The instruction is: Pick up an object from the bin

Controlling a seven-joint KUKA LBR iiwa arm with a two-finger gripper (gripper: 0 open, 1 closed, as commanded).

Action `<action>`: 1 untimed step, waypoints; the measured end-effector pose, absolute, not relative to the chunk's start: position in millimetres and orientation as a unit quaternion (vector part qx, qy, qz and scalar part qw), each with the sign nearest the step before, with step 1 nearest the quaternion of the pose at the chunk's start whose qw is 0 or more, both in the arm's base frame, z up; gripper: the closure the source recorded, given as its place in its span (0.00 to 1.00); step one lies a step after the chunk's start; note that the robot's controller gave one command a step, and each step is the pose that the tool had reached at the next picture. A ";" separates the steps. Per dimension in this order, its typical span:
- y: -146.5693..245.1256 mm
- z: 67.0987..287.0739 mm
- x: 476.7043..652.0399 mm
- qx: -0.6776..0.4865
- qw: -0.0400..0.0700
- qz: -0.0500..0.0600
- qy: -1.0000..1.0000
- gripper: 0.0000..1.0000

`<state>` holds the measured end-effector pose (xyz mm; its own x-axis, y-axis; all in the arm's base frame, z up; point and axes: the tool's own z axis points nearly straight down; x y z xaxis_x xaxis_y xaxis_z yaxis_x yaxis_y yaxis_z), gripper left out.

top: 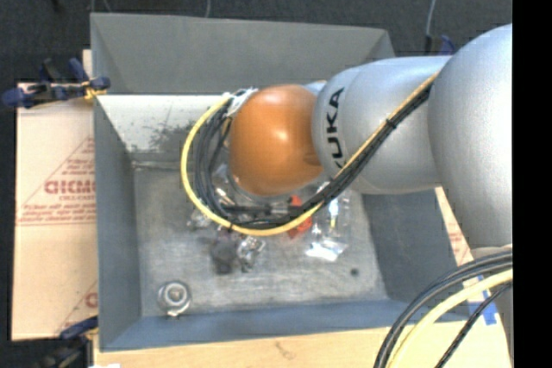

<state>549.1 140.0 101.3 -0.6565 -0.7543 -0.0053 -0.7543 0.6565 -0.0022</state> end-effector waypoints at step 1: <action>126.0 109.0 561.1 -0.492 0.003 -0.001 0.871 0.00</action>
Offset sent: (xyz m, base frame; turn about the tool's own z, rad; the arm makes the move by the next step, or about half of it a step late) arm 0.0100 -0.0125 0.0067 -0.1772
